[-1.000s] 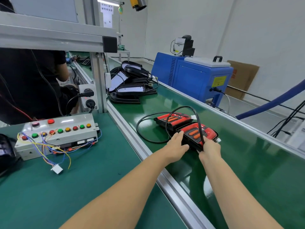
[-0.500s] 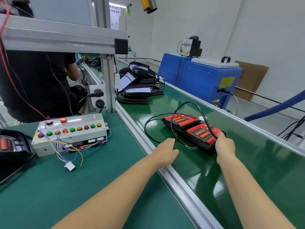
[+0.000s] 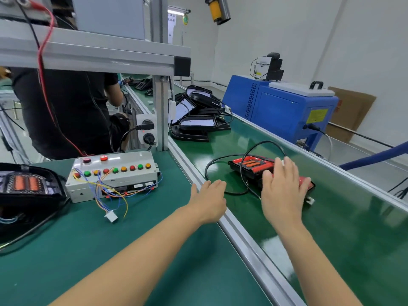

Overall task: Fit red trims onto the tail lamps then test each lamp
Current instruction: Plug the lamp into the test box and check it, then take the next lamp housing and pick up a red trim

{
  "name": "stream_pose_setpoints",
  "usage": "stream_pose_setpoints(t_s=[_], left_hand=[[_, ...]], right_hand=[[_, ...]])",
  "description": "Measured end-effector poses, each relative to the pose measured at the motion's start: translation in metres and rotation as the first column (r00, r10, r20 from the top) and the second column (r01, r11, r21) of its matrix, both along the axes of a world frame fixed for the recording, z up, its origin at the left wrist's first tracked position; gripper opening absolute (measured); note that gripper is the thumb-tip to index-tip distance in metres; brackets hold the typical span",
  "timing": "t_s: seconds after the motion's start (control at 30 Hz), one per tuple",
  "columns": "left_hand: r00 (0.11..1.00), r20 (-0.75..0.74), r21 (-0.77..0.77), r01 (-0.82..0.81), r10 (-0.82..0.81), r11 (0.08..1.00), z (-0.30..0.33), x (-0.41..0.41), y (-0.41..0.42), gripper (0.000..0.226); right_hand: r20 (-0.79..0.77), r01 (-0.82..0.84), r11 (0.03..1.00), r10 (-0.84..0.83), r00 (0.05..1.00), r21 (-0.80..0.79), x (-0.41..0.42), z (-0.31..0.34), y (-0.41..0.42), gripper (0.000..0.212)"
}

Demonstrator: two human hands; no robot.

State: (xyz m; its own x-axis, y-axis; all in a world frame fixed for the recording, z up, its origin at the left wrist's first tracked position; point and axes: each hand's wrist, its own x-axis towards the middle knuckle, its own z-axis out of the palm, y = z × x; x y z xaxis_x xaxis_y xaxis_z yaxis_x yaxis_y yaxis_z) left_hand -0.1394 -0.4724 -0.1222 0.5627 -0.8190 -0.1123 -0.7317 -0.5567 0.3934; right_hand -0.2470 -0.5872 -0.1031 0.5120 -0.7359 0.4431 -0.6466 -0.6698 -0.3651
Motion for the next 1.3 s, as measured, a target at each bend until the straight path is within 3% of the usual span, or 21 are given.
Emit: stream_pose_setpoints(t_s=[0.23,0.4,0.7,1.07,1.2,1.3], left_hand=[[0.986,0.1,0.087,-0.142,0.133,0.986,0.006,0.017,0.054,0.056],[0.959,0.179,0.135,-0.244,0.219,0.96,0.012,0.023,0.098,0.06],[0.885,0.297,0.098,-0.401,0.358,0.911,0.017,0.031,0.173,0.06],[0.715,0.4,-0.206,-0.539,0.573,0.817,0.015,0.042,0.266,0.06],[0.639,0.379,-0.368,-0.56,0.669,0.743,0.019,0.048,0.3,0.054],[0.583,0.281,-0.49,-0.596,0.763,0.636,0.028,0.052,0.322,0.051]], right_hand=[[-0.297,-0.223,0.973,0.233,0.926,0.066,0.033,-0.016,0.053,0.054],[-0.273,-0.326,0.93,0.362,0.891,0.169,0.057,-0.03,0.087,0.056],[-0.317,-0.538,0.823,0.568,0.76,0.184,0.097,-0.023,0.165,0.058],[-0.236,-0.732,0.675,0.729,0.642,0.093,0.125,-0.011,0.252,0.056],[-0.25,-0.78,0.626,0.753,0.609,-0.016,0.132,-0.009,0.274,0.055],[-0.267,-0.81,0.584,0.774,0.574,-0.049,0.139,-0.008,0.289,0.053]])
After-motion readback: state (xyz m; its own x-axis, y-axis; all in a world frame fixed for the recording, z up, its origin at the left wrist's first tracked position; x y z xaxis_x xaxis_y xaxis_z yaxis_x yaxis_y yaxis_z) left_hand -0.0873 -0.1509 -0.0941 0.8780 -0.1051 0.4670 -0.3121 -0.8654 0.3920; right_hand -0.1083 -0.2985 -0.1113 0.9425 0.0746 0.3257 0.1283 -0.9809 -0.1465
